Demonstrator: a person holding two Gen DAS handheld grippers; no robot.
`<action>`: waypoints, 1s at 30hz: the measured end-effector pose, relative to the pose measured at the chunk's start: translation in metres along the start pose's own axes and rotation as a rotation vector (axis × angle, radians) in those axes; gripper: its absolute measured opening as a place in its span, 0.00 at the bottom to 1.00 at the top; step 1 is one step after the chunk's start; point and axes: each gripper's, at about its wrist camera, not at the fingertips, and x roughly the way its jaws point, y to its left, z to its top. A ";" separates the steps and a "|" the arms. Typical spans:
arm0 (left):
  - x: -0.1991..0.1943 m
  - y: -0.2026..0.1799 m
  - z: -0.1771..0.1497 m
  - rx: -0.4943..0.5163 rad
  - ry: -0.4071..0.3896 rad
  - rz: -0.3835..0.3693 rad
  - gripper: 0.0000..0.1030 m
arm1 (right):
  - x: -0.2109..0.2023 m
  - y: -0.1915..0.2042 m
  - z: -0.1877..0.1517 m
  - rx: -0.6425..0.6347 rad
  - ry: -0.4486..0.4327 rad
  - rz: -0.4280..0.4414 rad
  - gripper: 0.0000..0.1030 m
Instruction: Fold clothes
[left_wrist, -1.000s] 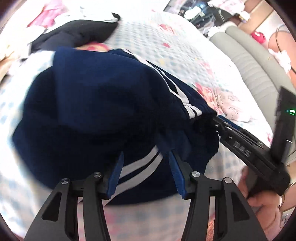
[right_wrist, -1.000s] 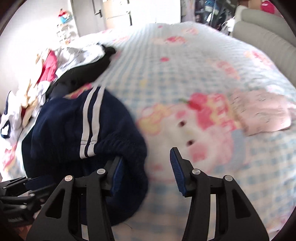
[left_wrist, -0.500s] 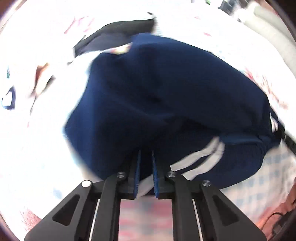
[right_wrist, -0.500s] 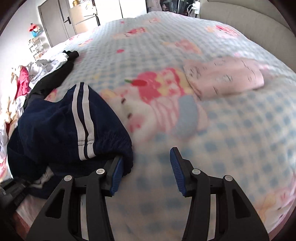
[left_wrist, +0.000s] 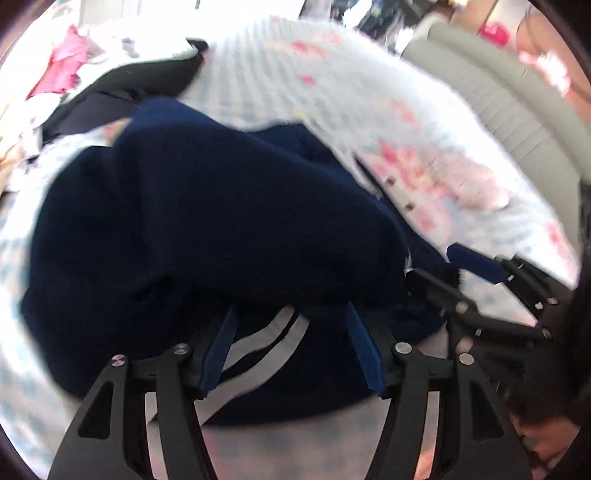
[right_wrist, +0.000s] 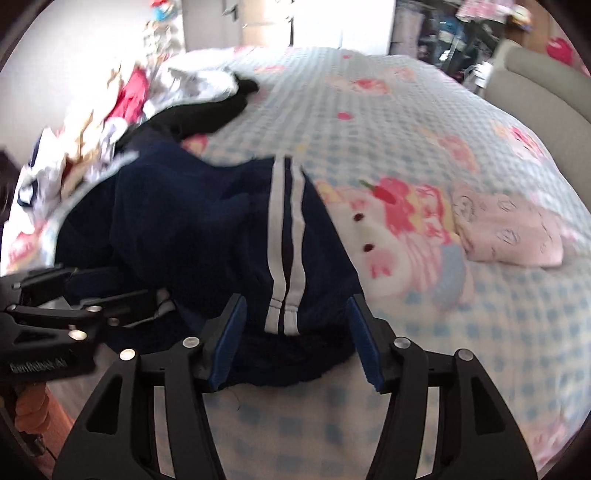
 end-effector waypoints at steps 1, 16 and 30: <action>0.010 0.000 0.002 -0.010 0.009 0.029 0.61 | 0.010 0.004 0.002 -0.037 0.035 -0.015 0.53; -0.010 0.048 -0.019 0.021 0.068 0.207 0.35 | 0.007 -0.028 0.007 0.081 0.014 -0.222 0.46; -0.057 0.123 -0.023 -0.041 0.031 0.312 0.38 | -0.020 0.029 0.000 -0.086 -0.047 0.028 0.58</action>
